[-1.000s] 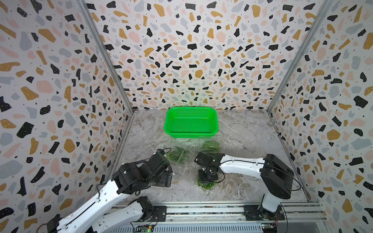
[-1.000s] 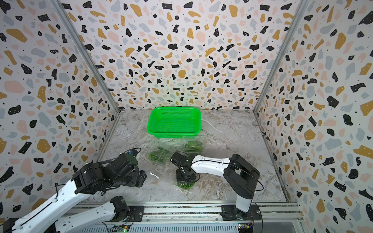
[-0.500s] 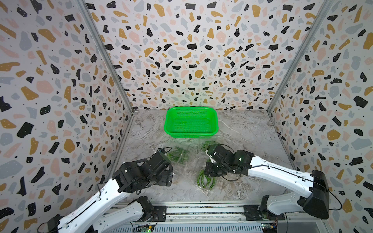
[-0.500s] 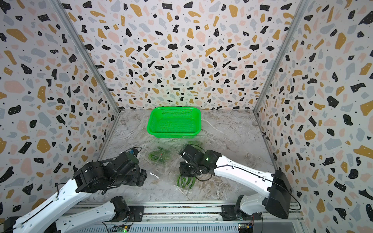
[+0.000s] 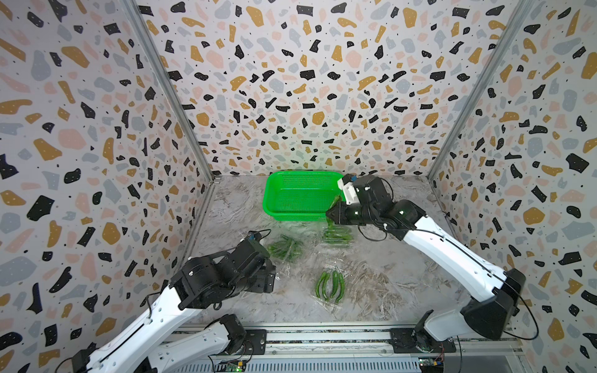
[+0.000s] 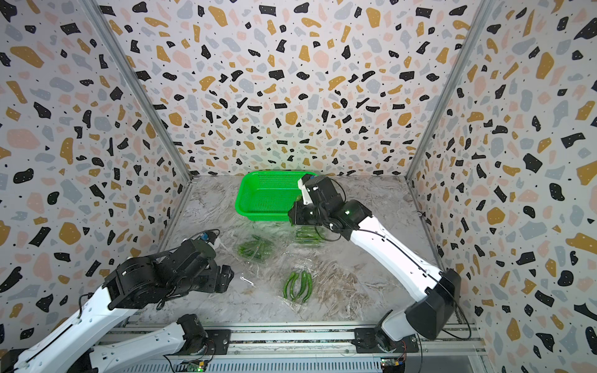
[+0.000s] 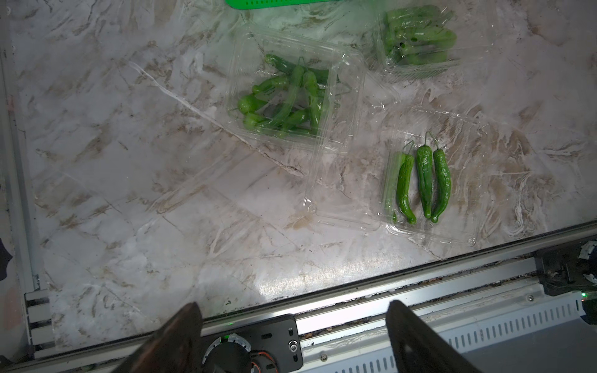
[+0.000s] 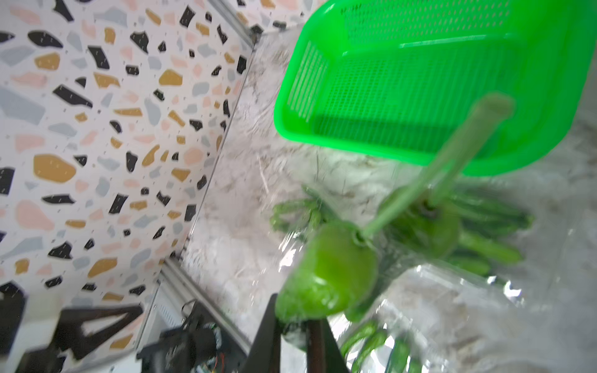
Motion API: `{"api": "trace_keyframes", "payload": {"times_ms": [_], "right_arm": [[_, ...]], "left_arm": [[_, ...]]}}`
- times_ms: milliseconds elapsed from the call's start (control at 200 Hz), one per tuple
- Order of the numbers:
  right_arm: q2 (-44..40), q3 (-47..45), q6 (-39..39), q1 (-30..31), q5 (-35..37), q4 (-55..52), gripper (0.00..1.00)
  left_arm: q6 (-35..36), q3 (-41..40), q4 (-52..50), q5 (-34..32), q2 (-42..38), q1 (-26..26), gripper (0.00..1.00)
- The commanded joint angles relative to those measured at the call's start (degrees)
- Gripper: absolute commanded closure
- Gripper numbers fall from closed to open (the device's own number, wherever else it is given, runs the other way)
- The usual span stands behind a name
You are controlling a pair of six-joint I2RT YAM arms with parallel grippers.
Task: Take small green peppers out of containers
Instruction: Place the green pepper in the basket.
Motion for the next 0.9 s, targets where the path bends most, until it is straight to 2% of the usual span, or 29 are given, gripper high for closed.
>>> {"api": "trace_keyframes", "payload": {"times_ms": [0,165,315,521,576,656,721,801,896], "right_arm": [[7.45,4.49,-10.37,-4.49,-2.08,5.34,1.0],[20.06,12.33,-15.86,-9.0,-1.99,10.69,1.0],[30.13,17.27,-16.93,-11.51,-1.76,14.7,1.0],[43.3,28.43,-16.91,-12.28,-2.77,10.19,0.99],[45.19,30.89,-17.01,-12.32,-2.44,8.45,0.91],[46.04,33.68,-17.5,-12.32,-1.62,6.55,0.66],[45.61,36.13,-17.7,-12.48,-0.84,4.52,0.52],[44.84,40.08,-17.16,-13.01,-1.29,0.34,0.45],[42.91,43.54,-16.09,-13.25,-2.71,-5.86,0.41]], "left_arm": [[-0.55,2.25,-2.2,-1.07,0.43,0.4,0.1],[-0.64,4.28,-3.73,-0.5,1.65,0.37,0.1],[-1.1,6.1,-4.41,0.02,2.42,0.33,0.1],[-1.18,7.17,-5.33,0.06,2.89,0.37,0.1],[-1.24,7.21,-5.42,0.11,2.92,0.38,0.1],[-1.52,7.22,-5.51,0.21,2.89,0.37,0.1],[-1.86,7.17,-5.51,0.27,2.88,0.38,0.07],[-1.98,7.28,-5.17,0.31,2.83,0.37,0.05],[-1.86,7.67,-4.6,0.21,3.08,0.33,0.04]]}}
